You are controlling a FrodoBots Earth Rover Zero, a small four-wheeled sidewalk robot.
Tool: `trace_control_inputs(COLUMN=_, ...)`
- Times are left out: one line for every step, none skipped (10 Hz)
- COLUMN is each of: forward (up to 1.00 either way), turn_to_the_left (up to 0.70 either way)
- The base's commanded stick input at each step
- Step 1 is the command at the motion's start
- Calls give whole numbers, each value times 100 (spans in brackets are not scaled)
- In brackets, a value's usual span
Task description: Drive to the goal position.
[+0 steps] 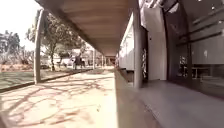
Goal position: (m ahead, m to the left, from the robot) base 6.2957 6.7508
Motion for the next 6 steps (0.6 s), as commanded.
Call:
trace_control_inputs(forward=70, turn_to_the_left=0)
trace_control_inputs(forward=70, turn_to_the_left=0)
trace_control_inputs(forward=70, turn_to_the_left=0)
trace_control_inputs(forward=70, turn_to_the_left=0)
trace_control_inputs(forward=70, turn_to_the_left=29)
trace_control_inputs(forward=70, turn_to_the_left=33)
